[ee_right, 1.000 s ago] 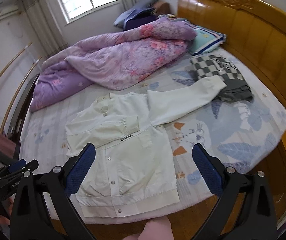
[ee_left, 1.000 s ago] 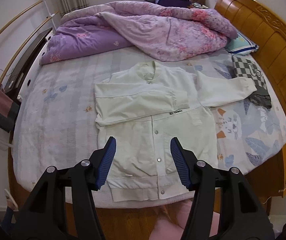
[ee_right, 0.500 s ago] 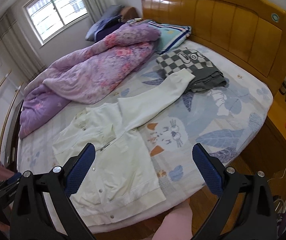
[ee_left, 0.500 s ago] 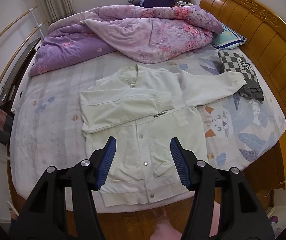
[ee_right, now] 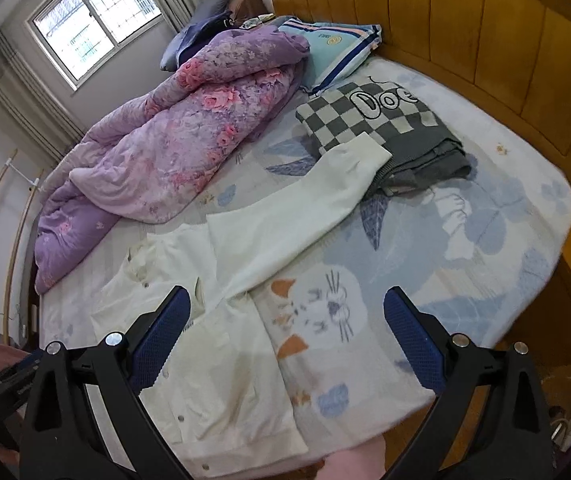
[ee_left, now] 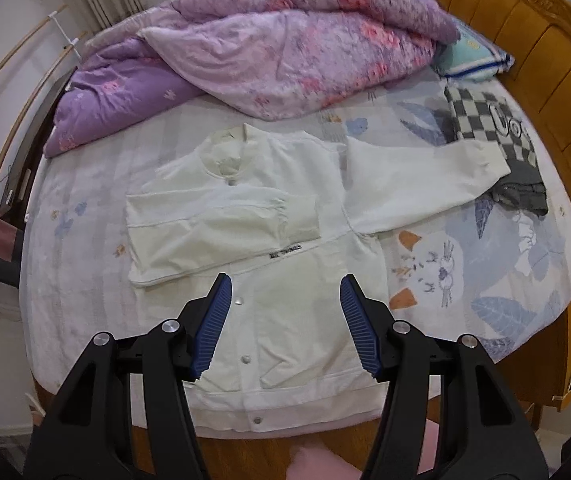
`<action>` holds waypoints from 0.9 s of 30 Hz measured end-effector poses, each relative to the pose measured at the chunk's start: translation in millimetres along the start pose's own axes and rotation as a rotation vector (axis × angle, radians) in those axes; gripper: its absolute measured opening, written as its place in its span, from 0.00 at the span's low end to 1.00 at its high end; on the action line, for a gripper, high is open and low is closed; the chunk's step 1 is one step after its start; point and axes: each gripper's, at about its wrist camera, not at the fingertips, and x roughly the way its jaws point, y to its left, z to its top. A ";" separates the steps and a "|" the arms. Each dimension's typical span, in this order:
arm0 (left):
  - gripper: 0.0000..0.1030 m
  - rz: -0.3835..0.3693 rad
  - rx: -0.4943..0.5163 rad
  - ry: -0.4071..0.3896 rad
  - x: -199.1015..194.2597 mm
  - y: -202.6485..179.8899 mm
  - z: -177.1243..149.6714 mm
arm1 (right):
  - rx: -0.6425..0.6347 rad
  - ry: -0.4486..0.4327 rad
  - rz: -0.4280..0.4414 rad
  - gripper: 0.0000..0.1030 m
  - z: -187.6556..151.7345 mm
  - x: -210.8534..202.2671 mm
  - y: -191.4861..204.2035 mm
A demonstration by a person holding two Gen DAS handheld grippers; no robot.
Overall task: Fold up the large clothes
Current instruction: 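Withdraw both tools and move the right tool toward the other sleeve, then grasp the cuff of the other jacket sleeve with the right tool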
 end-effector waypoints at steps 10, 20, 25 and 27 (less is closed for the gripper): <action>0.65 -0.037 -0.061 0.051 74.3 -58.7 60.9 | 0.033 -0.019 -0.059 0.91 84.6 102.6 -75.4; 0.68 -0.056 -0.092 -0.066 160.1 -92.9 101.2 | 0.127 -0.175 0.035 0.85 133.4 230.8 -138.7; 0.81 -0.121 -0.129 -0.090 194.4 -97.4 107.8 | 0.175 -0.168 0.051 0.79 140.8 284.1 -161.5; 0.81 -0.127 -0.138 -0.074 205.3 -97.6 108.7 | 0.138 -0.152 0.019 0.75 141.9 301.0 -162.5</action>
